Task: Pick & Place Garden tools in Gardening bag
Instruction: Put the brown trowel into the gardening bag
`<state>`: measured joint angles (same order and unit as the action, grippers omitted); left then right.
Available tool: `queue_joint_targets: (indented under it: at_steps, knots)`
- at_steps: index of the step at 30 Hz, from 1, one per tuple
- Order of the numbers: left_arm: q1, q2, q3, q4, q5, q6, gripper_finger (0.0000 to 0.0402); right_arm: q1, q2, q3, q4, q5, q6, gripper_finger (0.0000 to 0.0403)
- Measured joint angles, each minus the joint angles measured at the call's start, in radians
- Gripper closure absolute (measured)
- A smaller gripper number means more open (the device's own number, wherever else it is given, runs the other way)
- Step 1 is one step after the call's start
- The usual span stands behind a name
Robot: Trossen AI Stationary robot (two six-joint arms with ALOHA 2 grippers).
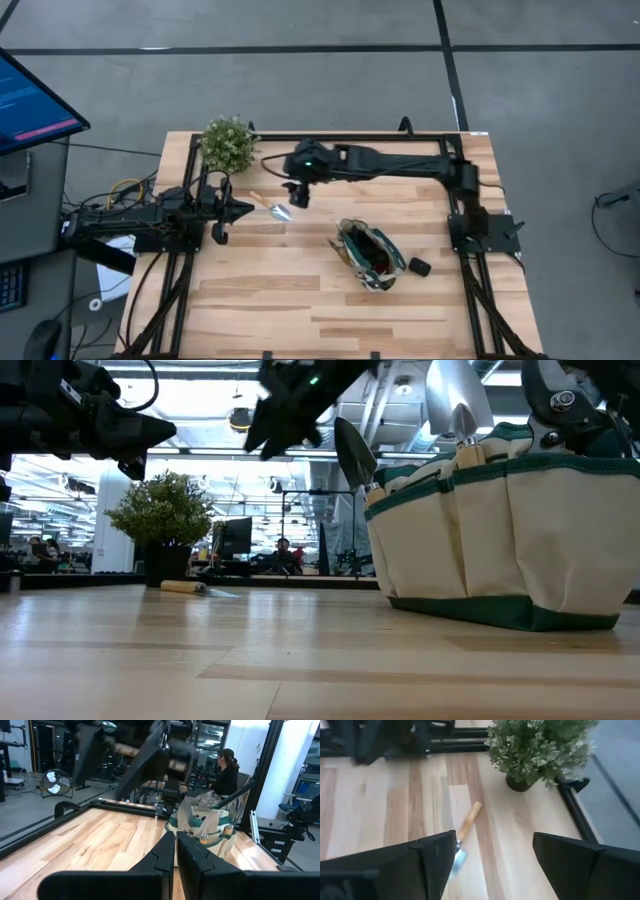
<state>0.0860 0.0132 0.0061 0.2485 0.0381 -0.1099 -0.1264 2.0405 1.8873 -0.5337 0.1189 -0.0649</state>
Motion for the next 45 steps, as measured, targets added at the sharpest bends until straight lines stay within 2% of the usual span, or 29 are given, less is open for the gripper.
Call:
queue_joint_targets:
  at_steps: [8,20,35,45]
  knots:
    - [0.000,0.015,0.000,0.003,0.000,0.000,0.0384,-0.023,0.200,0.150,-0.007,-0.103,0.125,0.0148]
    - [0.000,0.078,0.000,0.009,0.000,0.000,0.0384,-0.043,0.337,0.155,0.099,-0.177,0.138,0.0148]
    - [0.000,0.210,0.000,0.009,0.000,0.000,0.0384,-0.081,0.297,0.157,0.125,-0.197,0.132,0.0148]
    - [0.000,0.288,0.000,0.014,0.000,0.000,0.0384,-0.079,0.367,0.153,0.146,-0.207,0.180,0.0148]
